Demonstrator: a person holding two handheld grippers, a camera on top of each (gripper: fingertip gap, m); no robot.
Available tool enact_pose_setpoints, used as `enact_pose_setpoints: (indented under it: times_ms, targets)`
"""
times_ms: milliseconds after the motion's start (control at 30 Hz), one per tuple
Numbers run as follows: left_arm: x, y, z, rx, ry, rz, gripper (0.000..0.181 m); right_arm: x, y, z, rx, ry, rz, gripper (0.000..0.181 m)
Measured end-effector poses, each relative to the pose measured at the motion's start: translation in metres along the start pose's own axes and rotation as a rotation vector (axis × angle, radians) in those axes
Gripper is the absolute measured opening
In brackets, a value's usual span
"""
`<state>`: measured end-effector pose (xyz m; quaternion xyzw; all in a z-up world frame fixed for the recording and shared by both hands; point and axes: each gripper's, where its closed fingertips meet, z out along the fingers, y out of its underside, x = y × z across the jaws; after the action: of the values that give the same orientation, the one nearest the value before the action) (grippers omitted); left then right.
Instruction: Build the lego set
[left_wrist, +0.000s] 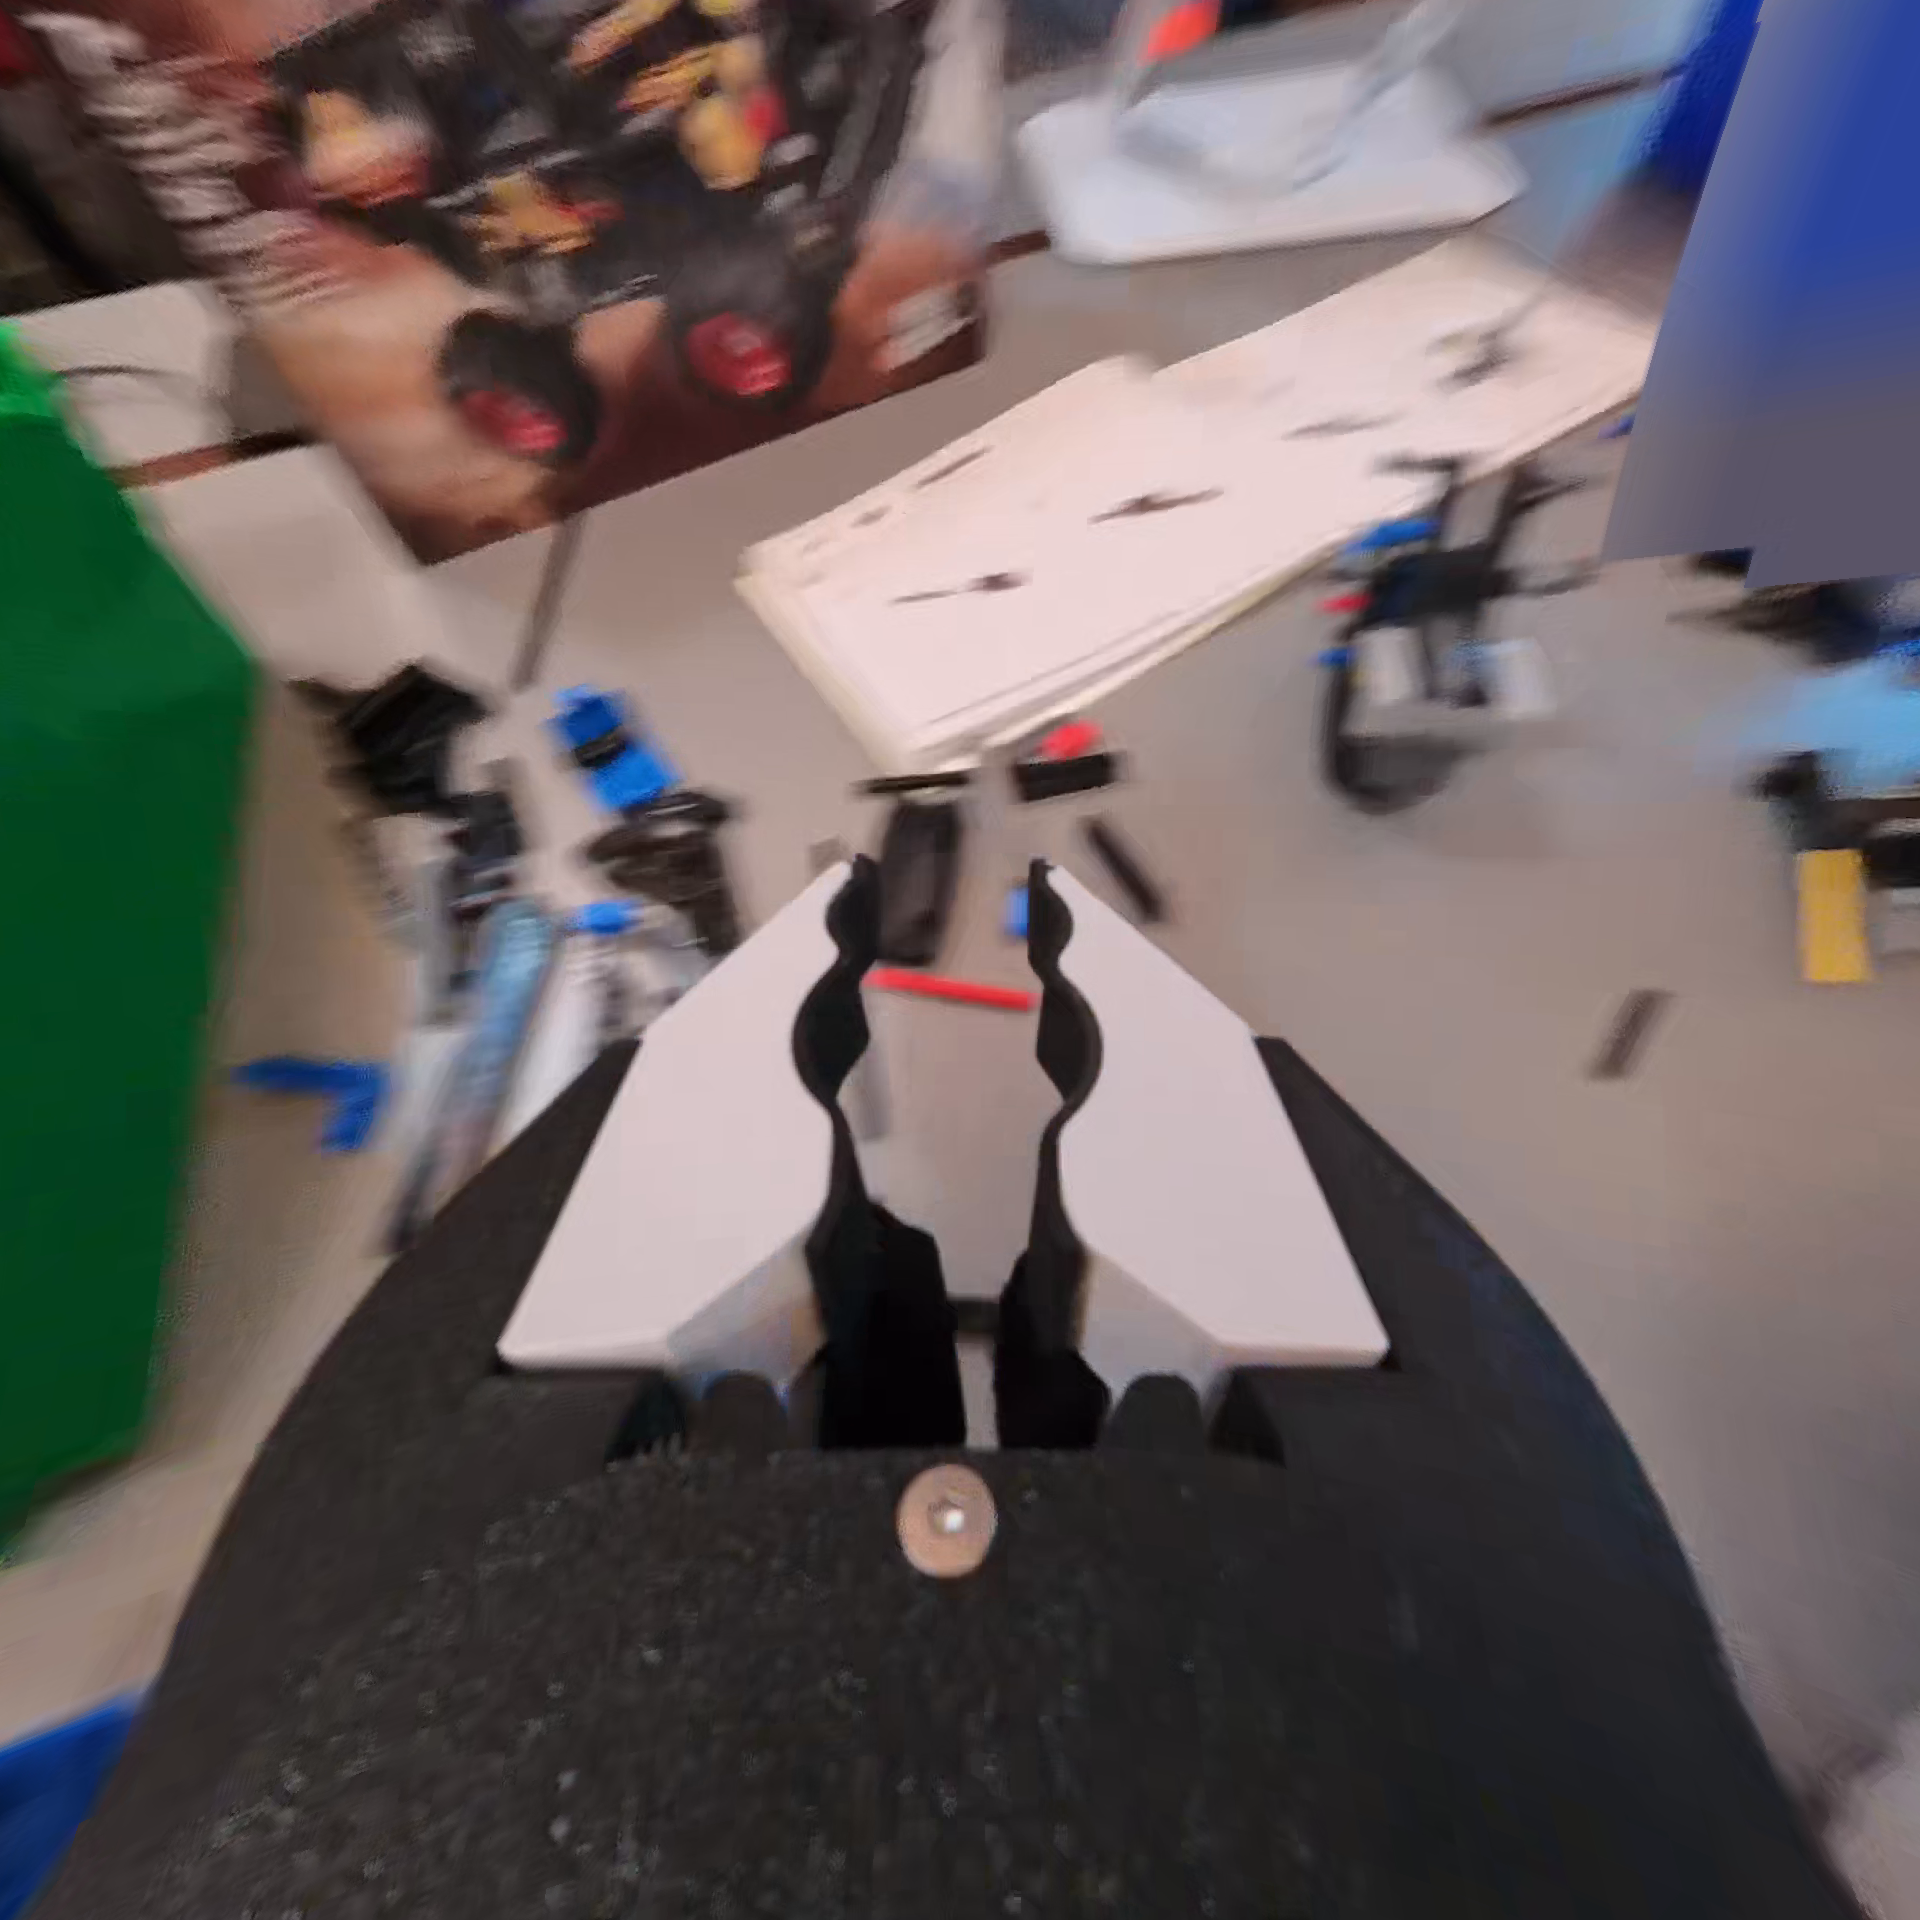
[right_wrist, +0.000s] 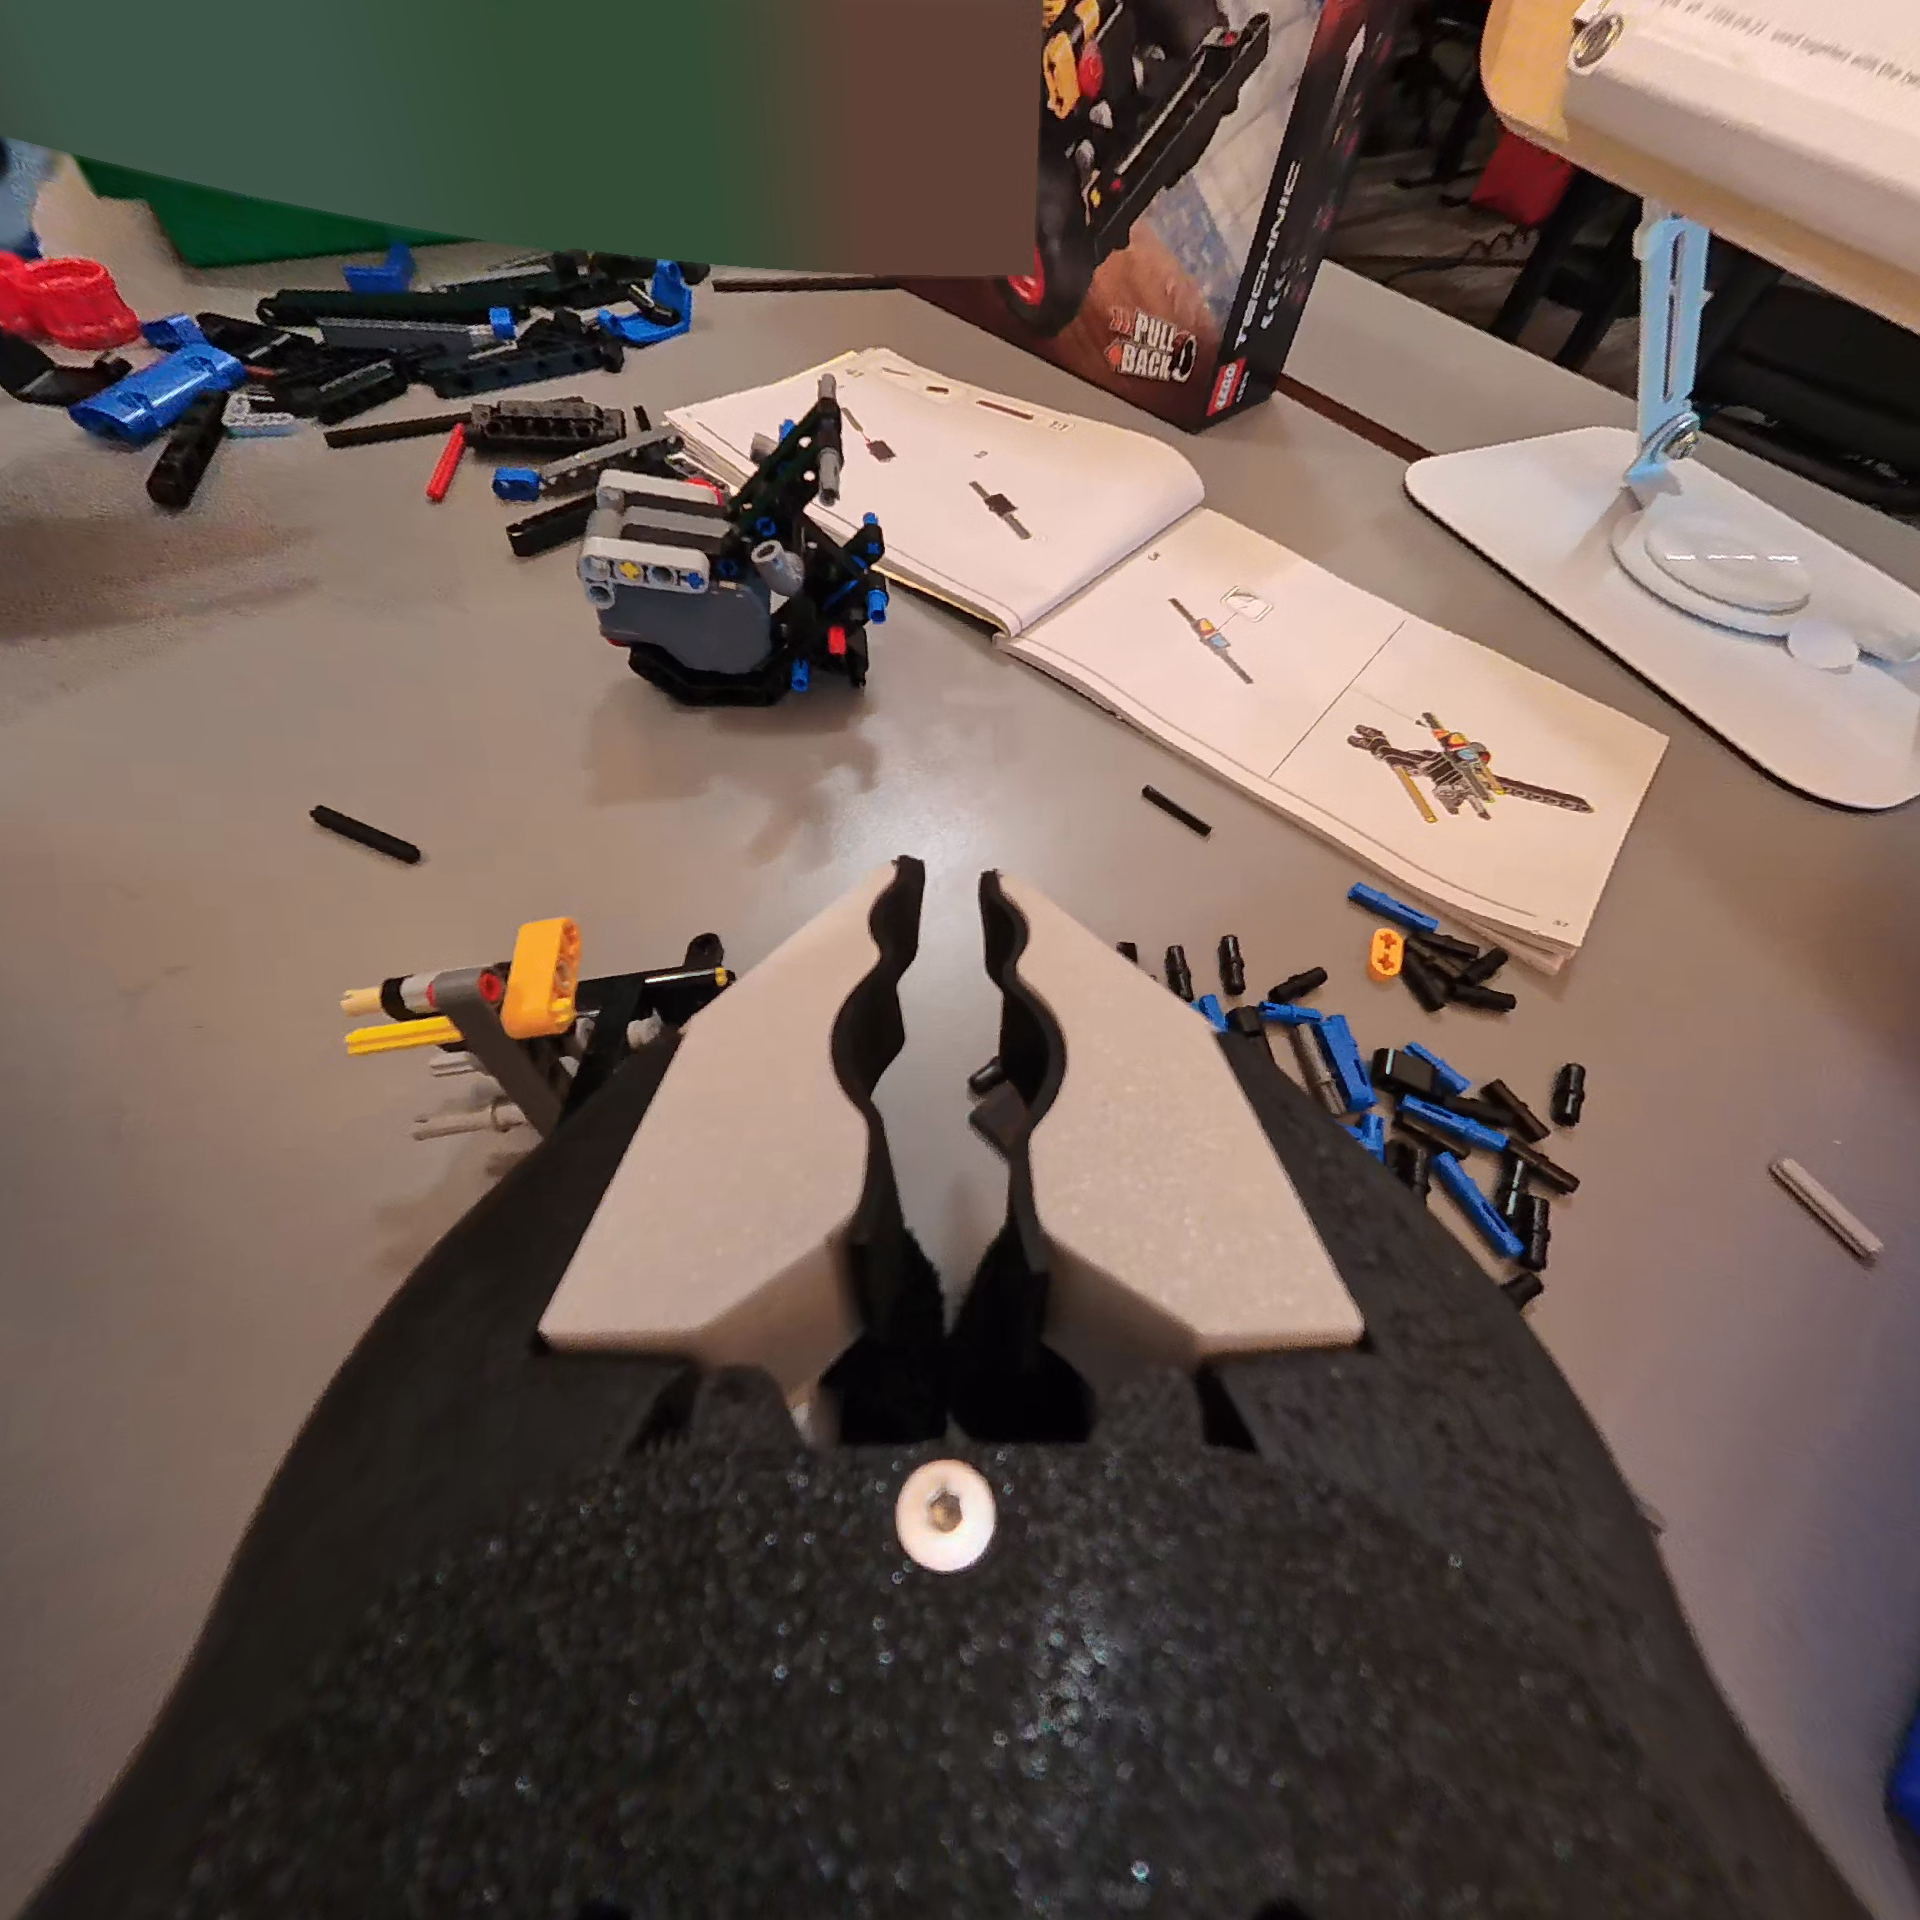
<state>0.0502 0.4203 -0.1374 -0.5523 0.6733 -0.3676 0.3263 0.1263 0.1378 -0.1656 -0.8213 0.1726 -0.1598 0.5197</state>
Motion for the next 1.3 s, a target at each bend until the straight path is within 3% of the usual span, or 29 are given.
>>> enact_pose_setpoints:
  times_ms: [133,267,500,733,833,1033,1300]
  targets:
    - [0.072,0.005,0.011,0.123,0.214,-0.056,0.024,0.004,0.003,-0.001,-0.01,0.018,0.003,0.011]
    - [0.104,0.012,0.018,0.163,0.276,-0.004,0.023,0.016,0.004,-0.017,-0.018,0.044,0.011,0.01]
    - [0.115,0.018,0.022,0.127,0.306,0.071,0.023,0.072,0.038,-0.078,-0.075,0.208,0.072,0.012]
    - [0.12,0.023,0.027,0.089,0.299,0.116,0.025,0.083,0.059,-0.124,-0.064,0.319,0.099,0.006]
    - [0.119,0.024,0.027,0.082,0.298,0.107,0.025,0.077,0.062,-0.139,-0.047,0.294,0.124,0.005]
    - [0.118,0.025,0.032,0.063,0.279,0.136,0.025,0.082,0.082,-0.152,-0.089,0.332,0.145,0.005]
    - [0.117,0.026,0.036,0.047,0.272,0.138,0.025,0.082,0.087,-0.143,-0.099,0.313,0.149,0.004]
